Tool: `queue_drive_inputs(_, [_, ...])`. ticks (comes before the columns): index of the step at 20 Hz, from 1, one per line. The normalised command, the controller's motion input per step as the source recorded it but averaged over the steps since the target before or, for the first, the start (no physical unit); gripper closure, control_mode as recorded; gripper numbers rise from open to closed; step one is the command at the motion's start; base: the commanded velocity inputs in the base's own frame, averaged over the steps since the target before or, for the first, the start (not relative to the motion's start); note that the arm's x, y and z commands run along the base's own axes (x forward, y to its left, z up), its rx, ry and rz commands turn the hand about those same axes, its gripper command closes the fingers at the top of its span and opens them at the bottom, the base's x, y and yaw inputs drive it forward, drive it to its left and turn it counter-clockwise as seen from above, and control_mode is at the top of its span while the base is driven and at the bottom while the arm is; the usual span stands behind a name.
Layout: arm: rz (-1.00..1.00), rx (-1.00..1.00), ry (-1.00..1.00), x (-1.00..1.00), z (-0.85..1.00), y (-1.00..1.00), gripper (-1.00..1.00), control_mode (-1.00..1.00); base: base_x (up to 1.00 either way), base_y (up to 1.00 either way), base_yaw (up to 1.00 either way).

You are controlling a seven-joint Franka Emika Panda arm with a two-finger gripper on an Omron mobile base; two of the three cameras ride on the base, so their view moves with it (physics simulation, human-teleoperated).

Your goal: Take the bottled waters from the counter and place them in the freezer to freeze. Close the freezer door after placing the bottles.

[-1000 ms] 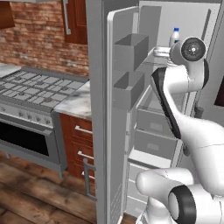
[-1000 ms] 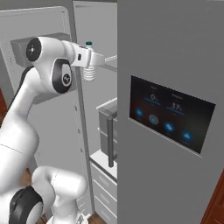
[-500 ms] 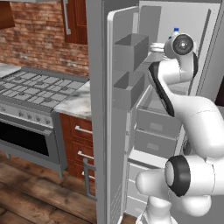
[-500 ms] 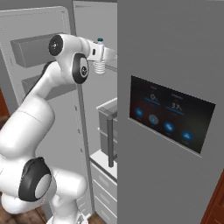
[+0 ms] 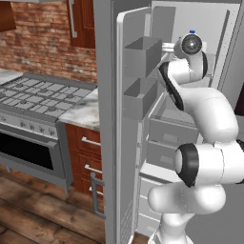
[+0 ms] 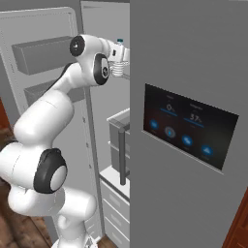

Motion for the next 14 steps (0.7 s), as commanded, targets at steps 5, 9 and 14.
queue_drive_inputs(5, [0.0,0.0,0.0,0.51,0.0,-0.16,1.0,-1.0,0.0,0.0,0.0])
queue_drive_inputs(9, [0.0,-0.01,0.0,0.44,0.0,-0.06,1.0,-1.0,0.0,0.0,0.0])
queue_drive_inputs(14, [0.0,0.0,-0.04,0.24,0.0,-0.02,1.0,-1.0,0.0,0.0,0.0])
